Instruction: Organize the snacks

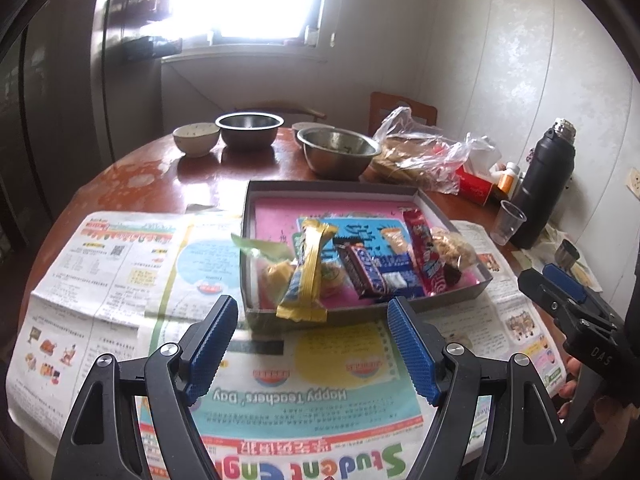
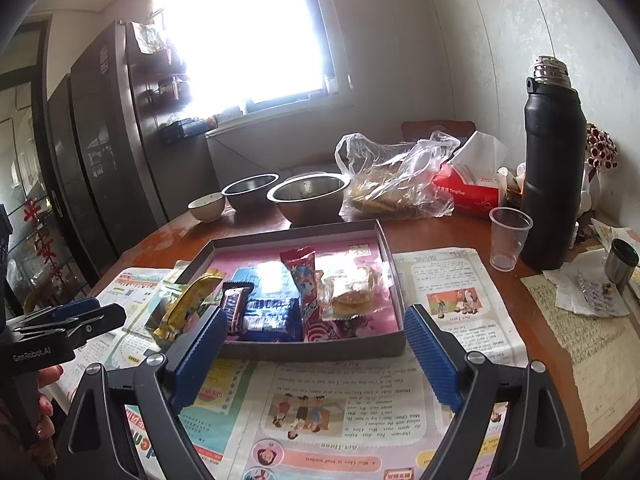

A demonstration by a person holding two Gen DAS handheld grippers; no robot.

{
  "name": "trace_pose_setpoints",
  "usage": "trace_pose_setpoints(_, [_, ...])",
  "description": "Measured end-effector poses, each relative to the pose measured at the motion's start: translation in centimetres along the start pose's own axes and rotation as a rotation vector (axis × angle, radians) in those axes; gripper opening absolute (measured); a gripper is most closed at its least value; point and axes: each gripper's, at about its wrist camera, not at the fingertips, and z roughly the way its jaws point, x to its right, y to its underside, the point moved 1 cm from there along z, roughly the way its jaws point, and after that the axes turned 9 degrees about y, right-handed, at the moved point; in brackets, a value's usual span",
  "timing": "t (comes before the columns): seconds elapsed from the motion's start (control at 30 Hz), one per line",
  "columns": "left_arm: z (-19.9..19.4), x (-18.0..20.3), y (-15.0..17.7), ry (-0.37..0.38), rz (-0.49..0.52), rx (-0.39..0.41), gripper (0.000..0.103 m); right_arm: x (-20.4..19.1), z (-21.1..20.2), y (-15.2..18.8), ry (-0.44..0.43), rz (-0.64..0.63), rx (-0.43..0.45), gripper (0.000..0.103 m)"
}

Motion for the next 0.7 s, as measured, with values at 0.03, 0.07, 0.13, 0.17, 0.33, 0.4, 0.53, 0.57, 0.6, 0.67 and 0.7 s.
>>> trace_pose_setpoints(0.03, [-0.1,0.0,0.3,0.0,-0.002,-0.004,0.079,-0.1,-0.1,0.2,-0.004,0.001,-0.006,0.09])
trace_pose_setpoints(0.07, [-0.1,0.1,0.6,0.001,-0.002,-0.011,0.079,-0.1,-0.1,0.3,-0.005,0.0,-0.007,0.09])
trace_pose_setpoints(0.13, [0.0,0.4,1.1,0.001,0.005,-0.023,0.079,-0.3,-0.3,0.6,-0.004,-0.007,-0.013,0.09])
trace_pose_setpoints(0.17, [0.0,0.6,1.3,-0.001,0.007,-0.027,0.079,-0.4,-0.3,0.8,-0.003,-0.01,-0.014,0.09])
trace_pose_setpoints(0.33, [0.1,1.1,3.0,-0.012,-0.012,-0.041,0.079,-0.6,-0.8,2.0,0.009,-0.012,-0.021,0.09])
trace_pose_setpoints(0.4, [0.2,1.4,3.5,-0.013,-0.008,-0.048,0.079,-0.6,-0.8,2.4,0.023,-0.009,-0.021,0.09])
trace_pose_setpoints(0.53, [0.4,2.1,4.5,-0.012,0.012,-0.058,0.079,-0.6,-1.0,3.4,0.031,-0.006,-0.021,0.09])
trace_pose_setpoints(0.57, [0.4,2.2,4.7,-0.009,0.013,-0.061,0.079,-0.7,-1.1,3.6,0.036,-0.006,-0.02,0.09])
trace_pose_setpoints(0.6, [0.5,2.3,4.9,-0.009,0.014,-0.064,0.079,-0.7,-1.2,3.8,0.036,-0.004,-0.017,0.091])
trace_pose_setpoints(0.67, [0.5,2.4,5.3,-0.014,0.017,-0.057,0.079,-0.6,-1.4,4.2,0.038,-0.003,-0.013,0.094])
trace_pose_setpoints(0.7, [0.5,2.5,5.4,-0.016,0.017,-0.056,0.079,-0.7,-1.4,4.4,0.043,-0.012,-0.017,0.095])
